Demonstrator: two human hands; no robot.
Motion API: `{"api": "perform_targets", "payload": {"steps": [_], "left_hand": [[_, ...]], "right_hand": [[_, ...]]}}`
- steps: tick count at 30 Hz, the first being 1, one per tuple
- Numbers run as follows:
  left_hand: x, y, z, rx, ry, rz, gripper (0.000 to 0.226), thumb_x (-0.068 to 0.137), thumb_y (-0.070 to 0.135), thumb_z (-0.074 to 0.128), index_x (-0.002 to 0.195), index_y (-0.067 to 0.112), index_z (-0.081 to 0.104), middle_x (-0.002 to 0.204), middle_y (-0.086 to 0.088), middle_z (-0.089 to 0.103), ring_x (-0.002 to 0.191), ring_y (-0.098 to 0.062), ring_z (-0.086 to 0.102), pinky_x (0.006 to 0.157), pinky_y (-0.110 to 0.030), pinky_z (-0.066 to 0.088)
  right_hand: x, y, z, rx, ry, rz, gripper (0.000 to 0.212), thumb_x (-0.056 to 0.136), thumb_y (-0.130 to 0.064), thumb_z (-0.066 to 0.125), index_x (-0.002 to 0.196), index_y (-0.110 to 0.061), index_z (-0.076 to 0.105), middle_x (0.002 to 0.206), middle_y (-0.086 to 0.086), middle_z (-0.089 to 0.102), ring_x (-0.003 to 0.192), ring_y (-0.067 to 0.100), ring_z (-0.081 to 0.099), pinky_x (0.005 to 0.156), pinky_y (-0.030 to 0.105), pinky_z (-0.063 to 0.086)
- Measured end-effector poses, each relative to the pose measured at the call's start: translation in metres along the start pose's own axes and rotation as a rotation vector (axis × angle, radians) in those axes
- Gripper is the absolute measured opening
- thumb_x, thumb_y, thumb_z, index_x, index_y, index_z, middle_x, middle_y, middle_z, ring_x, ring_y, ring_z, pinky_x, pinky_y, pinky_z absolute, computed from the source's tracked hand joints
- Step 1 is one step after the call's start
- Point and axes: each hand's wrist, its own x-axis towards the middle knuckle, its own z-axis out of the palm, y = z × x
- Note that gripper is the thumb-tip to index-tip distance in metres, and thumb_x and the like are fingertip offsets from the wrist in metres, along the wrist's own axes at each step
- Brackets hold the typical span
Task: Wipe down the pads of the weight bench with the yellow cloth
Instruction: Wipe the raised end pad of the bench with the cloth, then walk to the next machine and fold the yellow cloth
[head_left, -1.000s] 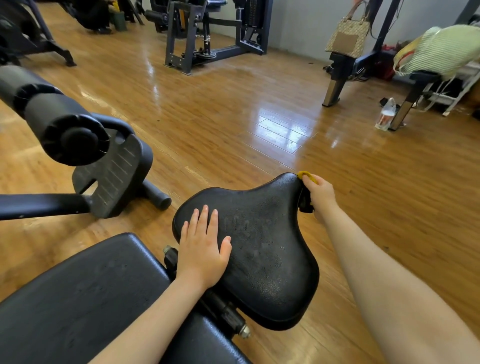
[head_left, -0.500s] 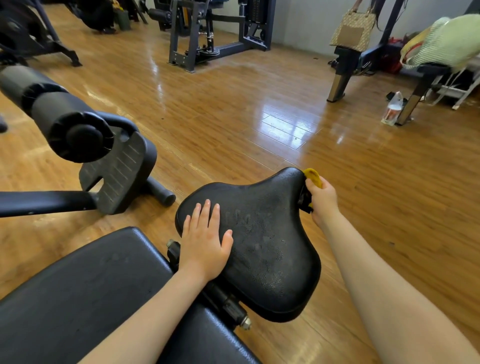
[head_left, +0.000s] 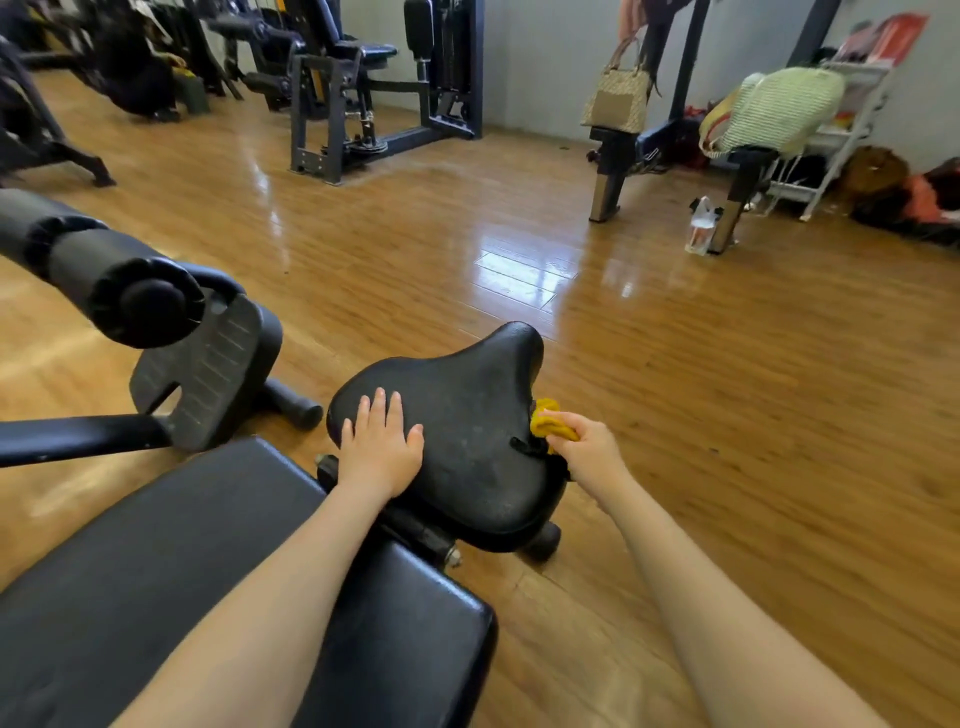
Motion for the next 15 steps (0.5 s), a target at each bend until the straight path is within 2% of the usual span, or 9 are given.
{"api": "perform_targets", "payload": {"steps": [3,5,7,10,13,15], "left_hand": [[-0.027,0.006,-0.008,-0.048,-0.104,0.034,0.066,0.093,0.042,0.038,0.146,0.012,0.015,0.155,-0.009,0.007,0.142,-0.028,0.002,0.113,-0.047,0.012],[-0.051,0.008,-0.012,-0.061,-0.104,0.086,0.063,0.091,0.039,0.044,0.144,0.013,0.023,0.154,-0.009,0.015,0.141,-0.026,0.009,0.114,-0.046,0.015],[-0.078,0.011,-0.016,-0.098,-0.066,0.108,0.057,0.091,0.034,0.046,0.141,0.011,0.03,0.151,-0.01,0.024,0.14,-0.023,0.018,0.113,-0.044,0.018],[-0.119,0.014,-0.015,-0.095,-0.02,0.139,0.051,0.091,0.03,0.046,0.138,0.01,0.037,0.147,-0.01,0.033,0.137,-0.022,0.025,0.113,-0.039,0.019],[-0.144,0.017,-0.008,-0.065,0.02,0.191,0.049,0.093,0.031,0.043,0.137,0.012,0.04,0.146,-0.006,0.036,0.136,-0.019,0.028,0.112,-0.034,0.019],[-0.143,0.02,-0.011,-0.063,0.042,0.188,0.05,0.092,0.034,0.044,0.137,0.013,0.041,0.145,-0.005,0.038,0.135,-0.018,0.03,0.111,-0.033,0.02]], "right_hand": [[-0.037,-0.004,-0.013,-0.012,-0.026,0.043,0.033,0.091,-0.003,0.049,0.119,-0.017,0.059,0.105,0.004,0.064,0.104,0.029,0.06,0.092,0.042,0.049],[-0.06,-0.005,-0.022,-0.045,-0.011,0.071,0.035,0.093,-0.007,0.047,0.127,-0.015,0.052,0.111,0.005,0.06,0.105,0.027,0.057,0.086,0.034,0.046],[-0.081,-0.005,-0.029,-0.07,0.02,0.059,0.032,0.093,-0.007,0.048,0.124,-0.012,0.054,0.109,0.003,0.058,0.109,0.025,0.054,0.083,0.027,0.039],[-0.11,0.002,-0.035,-0.109,0.0,0.084,0.031,0.093,-0.008,0.048,0.124,-0.011,0.054,0.112,0.003,0.056,0.107,0.02,0.051,0.083,0.025,0.035],[-0.124,0.023,-0.04,-0.176,-0.041,0.086,0.033,0.093,-0.009,0.048,0.126,-0.011,0.052,0.128,0.007,0.055,0.117,0.022,0.047,0.088,0.023,0.033],[-0.119,0.039,-0.041,-0.2,-0.052,0.076,0.033,0.093,-0.009,0.048,0.126,-0.011,0.053,0.13,0.006,0.054,0.121,0.022,0.046,0.089,0.022,0.032]]}}
